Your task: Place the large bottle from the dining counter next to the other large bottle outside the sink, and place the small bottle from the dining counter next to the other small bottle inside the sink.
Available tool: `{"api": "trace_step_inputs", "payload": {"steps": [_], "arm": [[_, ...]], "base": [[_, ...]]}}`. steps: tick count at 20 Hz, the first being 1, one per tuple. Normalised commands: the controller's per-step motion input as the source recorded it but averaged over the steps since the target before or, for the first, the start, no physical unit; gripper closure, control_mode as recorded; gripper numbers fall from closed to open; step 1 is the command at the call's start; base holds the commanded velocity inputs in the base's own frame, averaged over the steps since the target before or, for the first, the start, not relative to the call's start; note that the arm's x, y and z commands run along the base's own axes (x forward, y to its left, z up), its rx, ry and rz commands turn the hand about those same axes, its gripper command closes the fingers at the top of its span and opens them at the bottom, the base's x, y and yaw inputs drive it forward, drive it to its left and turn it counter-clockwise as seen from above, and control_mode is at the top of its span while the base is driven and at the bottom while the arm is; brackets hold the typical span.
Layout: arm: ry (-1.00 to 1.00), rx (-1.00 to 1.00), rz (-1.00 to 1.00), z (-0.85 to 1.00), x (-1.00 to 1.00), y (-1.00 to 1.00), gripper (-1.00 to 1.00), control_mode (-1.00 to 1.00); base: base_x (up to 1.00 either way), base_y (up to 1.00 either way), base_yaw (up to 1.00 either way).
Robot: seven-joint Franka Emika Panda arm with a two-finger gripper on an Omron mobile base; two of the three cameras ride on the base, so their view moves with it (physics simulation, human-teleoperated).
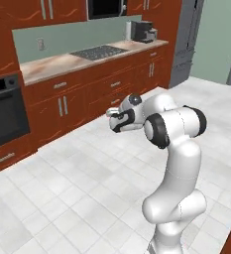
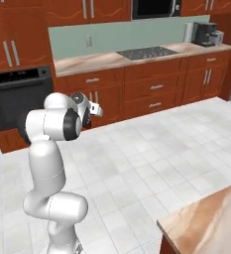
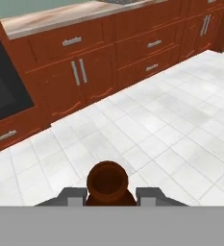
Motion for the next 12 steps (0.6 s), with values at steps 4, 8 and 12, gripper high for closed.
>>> {"api": "trace_step_inputs", "payload": {"steps": [4, 8, 12], "arm": [[0.0, 0.0, 0.0, 0.0, 0.0, 0.0, 1.0, 1.0], [0.0, 0.0, 0.0, 0.0, 0.0, 0.0, 1.0, 1.0], [0.0, 0.0, 0.0, 0.0, 0.0, 0.0, 1.0, 1.0]], "base": [[0.84, 0.0, -0.43], [1.0, 0.0, -0.39], [1.0, 0.0, -0.37]]}}
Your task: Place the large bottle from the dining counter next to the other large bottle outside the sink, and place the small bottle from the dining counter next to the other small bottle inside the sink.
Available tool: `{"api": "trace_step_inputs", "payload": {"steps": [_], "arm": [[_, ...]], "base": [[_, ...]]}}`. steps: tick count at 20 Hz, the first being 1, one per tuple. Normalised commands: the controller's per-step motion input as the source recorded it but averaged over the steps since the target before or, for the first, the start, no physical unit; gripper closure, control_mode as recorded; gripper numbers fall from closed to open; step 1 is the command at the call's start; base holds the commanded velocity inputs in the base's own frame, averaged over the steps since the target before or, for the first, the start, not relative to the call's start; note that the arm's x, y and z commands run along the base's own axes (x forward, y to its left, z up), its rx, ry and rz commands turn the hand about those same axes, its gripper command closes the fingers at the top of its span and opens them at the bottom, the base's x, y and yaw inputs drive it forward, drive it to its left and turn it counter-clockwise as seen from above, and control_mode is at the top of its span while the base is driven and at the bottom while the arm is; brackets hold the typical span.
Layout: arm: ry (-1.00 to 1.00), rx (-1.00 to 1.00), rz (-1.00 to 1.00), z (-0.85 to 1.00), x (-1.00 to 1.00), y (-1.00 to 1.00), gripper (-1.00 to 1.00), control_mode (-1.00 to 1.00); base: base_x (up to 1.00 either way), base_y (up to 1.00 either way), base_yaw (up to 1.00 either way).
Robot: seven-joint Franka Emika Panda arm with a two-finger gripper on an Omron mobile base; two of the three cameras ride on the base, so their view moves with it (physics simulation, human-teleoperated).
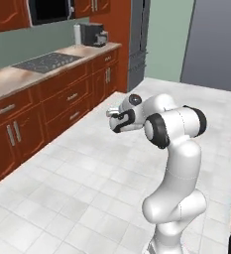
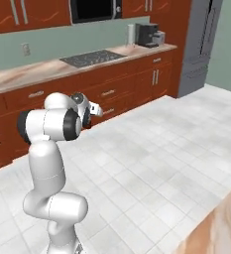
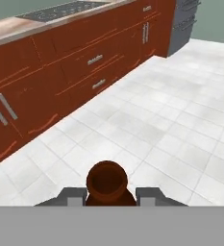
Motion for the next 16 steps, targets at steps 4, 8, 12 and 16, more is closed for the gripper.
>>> {"api": "trace_step_inputs", "payload": {"steps": [4, 8, 12, 16], "arm": [[0.0, 0.0, 0.0, 0.0, 0.0, 0.0, 1.0, 1.0], [0.0, 0.0, 0.0, 0.0, 0.0, 0.0, 1.0, 1.0], [0.0, 0.0, 0.0, 0.0, 0.0, 0.0, 1.0, 1.0], [0.0, 0.0, 0.0, 0.0, 0.0, 0.0, 1.0, 1.0]], "base": [[1.0, 0.0, -0.41], [0.96, 0.0, -0.45], [0.9, 0.0, -0.47], [0.82, 0.0, -0.48]]}}
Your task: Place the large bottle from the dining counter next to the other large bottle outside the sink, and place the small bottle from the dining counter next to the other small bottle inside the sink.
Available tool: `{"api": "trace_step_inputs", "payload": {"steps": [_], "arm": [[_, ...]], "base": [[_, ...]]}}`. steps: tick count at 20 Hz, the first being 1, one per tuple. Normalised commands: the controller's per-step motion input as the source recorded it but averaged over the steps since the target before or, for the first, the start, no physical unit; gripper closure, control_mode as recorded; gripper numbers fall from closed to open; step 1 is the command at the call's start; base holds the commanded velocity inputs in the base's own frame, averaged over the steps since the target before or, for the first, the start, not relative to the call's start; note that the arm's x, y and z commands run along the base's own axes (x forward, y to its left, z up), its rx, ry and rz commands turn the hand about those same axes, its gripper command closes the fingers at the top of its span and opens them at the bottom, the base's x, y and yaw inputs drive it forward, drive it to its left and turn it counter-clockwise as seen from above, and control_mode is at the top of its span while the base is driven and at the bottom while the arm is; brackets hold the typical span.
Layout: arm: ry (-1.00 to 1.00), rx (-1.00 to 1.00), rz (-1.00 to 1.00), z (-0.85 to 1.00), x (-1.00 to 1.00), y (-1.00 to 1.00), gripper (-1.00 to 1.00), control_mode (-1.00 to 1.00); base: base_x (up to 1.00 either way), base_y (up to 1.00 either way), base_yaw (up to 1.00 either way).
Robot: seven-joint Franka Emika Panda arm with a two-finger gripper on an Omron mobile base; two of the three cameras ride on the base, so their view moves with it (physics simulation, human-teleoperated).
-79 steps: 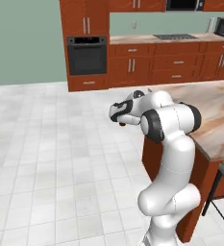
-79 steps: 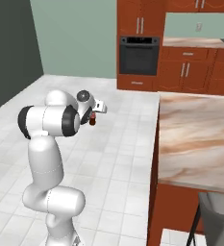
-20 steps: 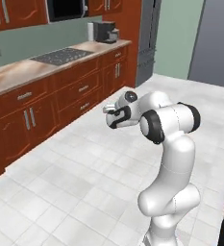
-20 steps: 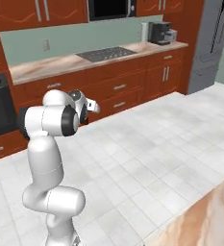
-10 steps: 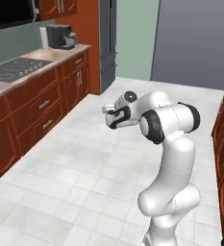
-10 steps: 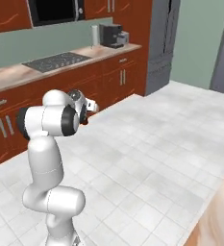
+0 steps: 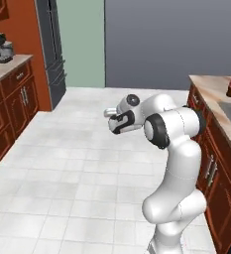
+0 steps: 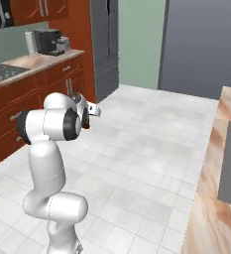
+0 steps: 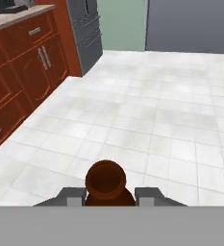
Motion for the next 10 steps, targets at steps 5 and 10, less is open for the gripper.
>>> {"api": "trace_step_inputs", "payload": {"steps": [5, 10], "arm": [[0.0, 0.0, 0.0, 0.0, 0.0, 0.0, 1.0, 1.0], [0.0, 0.0, 0.0, 0.0, 0.0, 0.0, 1.0, 1.0]], "base": [[0.66, 0.05, -0.49], [0.57, 0.44, -0.47]]}}
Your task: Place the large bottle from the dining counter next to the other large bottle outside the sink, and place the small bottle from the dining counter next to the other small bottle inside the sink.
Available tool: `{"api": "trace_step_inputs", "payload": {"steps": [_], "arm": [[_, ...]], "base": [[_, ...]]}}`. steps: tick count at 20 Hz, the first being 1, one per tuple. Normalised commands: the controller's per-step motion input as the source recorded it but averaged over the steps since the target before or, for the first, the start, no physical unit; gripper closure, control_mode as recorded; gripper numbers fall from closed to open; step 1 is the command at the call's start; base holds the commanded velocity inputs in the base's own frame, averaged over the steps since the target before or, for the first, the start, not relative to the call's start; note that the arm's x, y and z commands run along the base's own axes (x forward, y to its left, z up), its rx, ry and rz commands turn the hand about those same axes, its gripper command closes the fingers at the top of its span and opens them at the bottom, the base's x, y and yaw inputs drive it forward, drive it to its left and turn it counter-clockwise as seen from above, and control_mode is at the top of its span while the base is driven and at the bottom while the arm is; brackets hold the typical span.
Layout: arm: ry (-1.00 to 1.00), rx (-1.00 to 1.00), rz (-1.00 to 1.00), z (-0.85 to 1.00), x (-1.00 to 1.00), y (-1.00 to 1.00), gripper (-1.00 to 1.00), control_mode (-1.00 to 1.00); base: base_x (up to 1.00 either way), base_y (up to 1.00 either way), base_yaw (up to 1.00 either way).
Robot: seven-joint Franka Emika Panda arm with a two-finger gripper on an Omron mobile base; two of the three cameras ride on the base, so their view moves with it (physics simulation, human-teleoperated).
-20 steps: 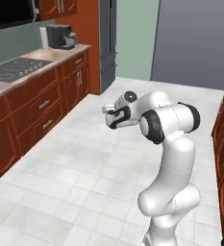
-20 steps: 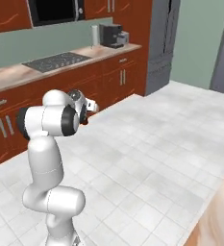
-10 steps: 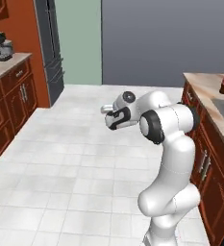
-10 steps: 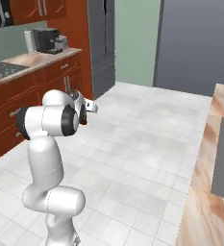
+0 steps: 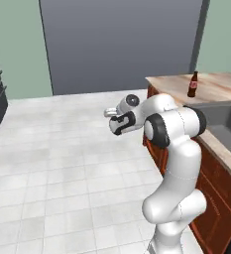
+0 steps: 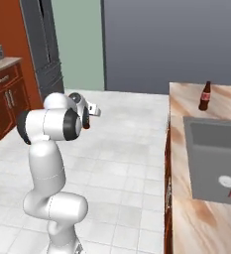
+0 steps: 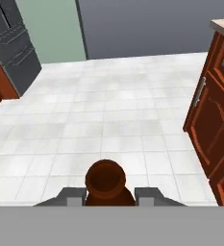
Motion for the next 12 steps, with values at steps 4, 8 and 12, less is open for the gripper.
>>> {"api": "trace_step_inputs", "payload": {"steps": [4, 8, 12], "arm": [[0.0, 0.0, 0.0, 0.0, 0.0, 0.0, 1.0, 1.0], [0.0, 0.0, 0.0, 0.0, 0.0, 0.0, 1.0, 1.0], [0.0, 0.0, 0.0, 0.0, 0.0, 0.0, 1.0, 1.0]], "base": [[0.45, 0.84, -0.41], [0.39, 0.84, -0.43], [0.36, 0.71, -0.47]]}}
